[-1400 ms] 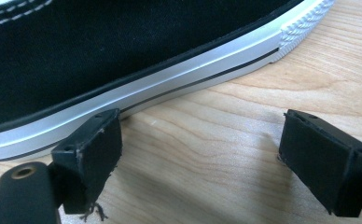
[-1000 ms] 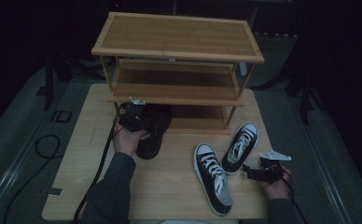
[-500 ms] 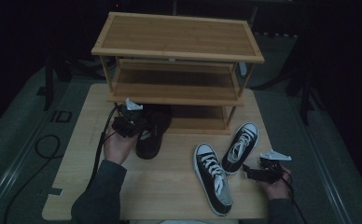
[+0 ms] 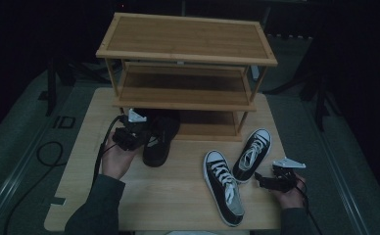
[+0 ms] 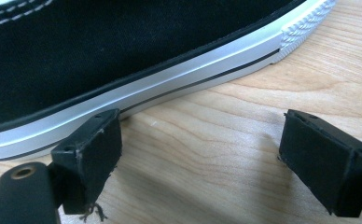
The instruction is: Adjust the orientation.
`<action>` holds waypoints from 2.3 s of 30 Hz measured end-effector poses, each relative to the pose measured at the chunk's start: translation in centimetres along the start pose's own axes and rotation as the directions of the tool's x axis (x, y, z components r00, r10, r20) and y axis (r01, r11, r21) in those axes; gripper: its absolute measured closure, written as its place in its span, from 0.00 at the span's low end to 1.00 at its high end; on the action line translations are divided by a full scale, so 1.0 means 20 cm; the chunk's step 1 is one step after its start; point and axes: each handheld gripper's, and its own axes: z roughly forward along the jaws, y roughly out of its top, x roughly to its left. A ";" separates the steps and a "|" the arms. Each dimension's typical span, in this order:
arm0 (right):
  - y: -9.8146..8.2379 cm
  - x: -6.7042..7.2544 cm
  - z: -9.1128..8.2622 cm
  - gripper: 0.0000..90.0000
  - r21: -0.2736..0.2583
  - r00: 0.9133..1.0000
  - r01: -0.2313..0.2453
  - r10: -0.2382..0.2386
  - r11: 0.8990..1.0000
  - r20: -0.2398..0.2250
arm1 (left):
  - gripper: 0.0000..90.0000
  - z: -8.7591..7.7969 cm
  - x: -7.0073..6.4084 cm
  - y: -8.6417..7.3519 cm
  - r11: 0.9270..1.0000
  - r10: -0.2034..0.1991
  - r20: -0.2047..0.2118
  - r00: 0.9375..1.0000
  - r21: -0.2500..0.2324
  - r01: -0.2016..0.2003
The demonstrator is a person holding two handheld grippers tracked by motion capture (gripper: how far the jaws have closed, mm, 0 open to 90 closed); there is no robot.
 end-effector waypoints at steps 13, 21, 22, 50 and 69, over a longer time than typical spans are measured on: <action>0.00 0.00 0.00 0.14 0.000 1.000 -0.001 0.001 1.000 0.001 | 0.99 -0.03 0.01 -0.18 0.999 -0.033 0.016 0.999 0.000 0.033; 0.00 0.00 0.00 0.14 0.000 1.000 0.000 0.000 1.000 0.001 | 0.99 0.05 0.00 -0.29 0.997 -0.037 0.041 0.998 0.070 0.034; 0.00 0.00 0.00 0.14 0.000 1.000 0.000 0.000 1.000 0.001 | 0.99 0.05 0.00 -0.29 0.997 -0.037 0.041 0.998 0.070 0.034; 0.00 0.00 0.00 0.14 0.000 1.000 -0.001 0.001 1.000 0.001 | 1.00 0.26 -0.06 -0.32 0.989 -0.032 0.062 0.998 0.143 0.023; 0.00 0.00 0.00 0.14 0.000 1.000 -0.001 0.001 1.000 0.002 | 1.00 0.31 -0.08 -0.22 0.995 -0.032 0.021 0.999 0.096 0.029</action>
